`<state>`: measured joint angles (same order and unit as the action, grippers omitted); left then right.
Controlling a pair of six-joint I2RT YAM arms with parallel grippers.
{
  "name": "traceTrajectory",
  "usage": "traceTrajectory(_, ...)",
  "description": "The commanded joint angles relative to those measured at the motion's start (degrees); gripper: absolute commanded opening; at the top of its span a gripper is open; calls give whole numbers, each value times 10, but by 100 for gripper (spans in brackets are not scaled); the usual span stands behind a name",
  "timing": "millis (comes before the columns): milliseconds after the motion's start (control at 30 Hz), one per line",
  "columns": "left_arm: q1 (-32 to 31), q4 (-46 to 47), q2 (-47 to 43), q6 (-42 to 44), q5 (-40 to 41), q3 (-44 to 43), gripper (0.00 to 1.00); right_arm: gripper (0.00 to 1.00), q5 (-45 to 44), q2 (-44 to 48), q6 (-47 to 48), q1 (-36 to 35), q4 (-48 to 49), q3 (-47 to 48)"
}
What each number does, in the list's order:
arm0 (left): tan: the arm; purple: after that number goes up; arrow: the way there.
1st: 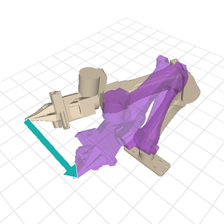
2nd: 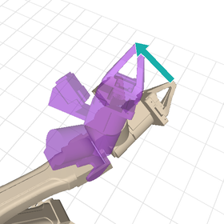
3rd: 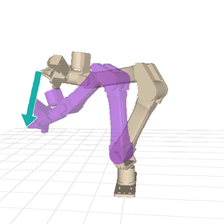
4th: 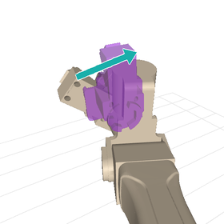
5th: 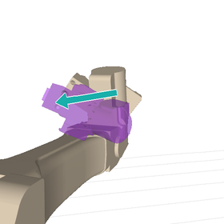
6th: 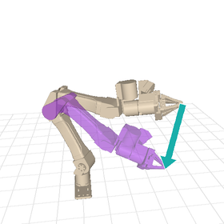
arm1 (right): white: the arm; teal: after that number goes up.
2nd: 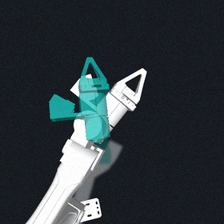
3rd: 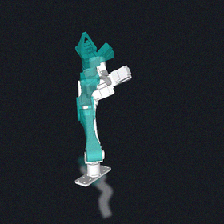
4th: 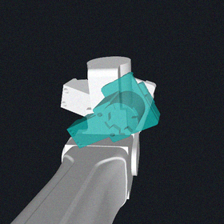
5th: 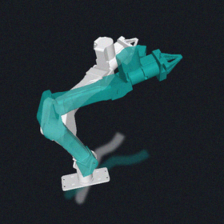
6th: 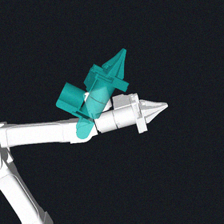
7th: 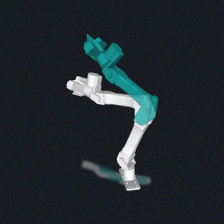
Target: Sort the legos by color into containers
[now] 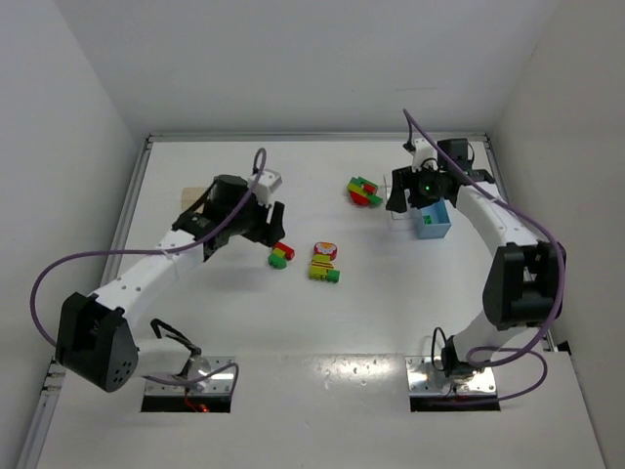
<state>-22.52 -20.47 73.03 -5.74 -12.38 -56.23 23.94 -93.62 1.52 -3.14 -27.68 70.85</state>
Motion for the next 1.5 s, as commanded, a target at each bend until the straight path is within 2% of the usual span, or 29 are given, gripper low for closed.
traceTrajectory(0,-45,-9,-4,-61,92,9,69,73,8,41,2,1,3,-18)
traceTrajectory(67,-65,-20,27,-74,114,9,69,73,8,48,2,6,3,-26)
traceTrajectory(200,-99,-20,77,-89,164,19,63,74,3,68,2,6,-2,-37)
traceTrajectory(367,-99,-20,127,-89,182,19,61,74,-2,87,7,11,-8,-49)
traceTrajectory(700,-94,1,200,-79,166,-12,60,74,4,104,7,28,-8,-73)
traceTrajectory(900,-94,6,208,-79,142,-25,59,74,9,93,7,33,-8,-68)
traceTrajectory(1167,-89,6,202,-74,148,-41,59,74,21,82,7,33,-8,-62)
traceTrajectory(1467,-61,6,239,-96,155,-52,59,74,26,71,7,33,-8,-57)
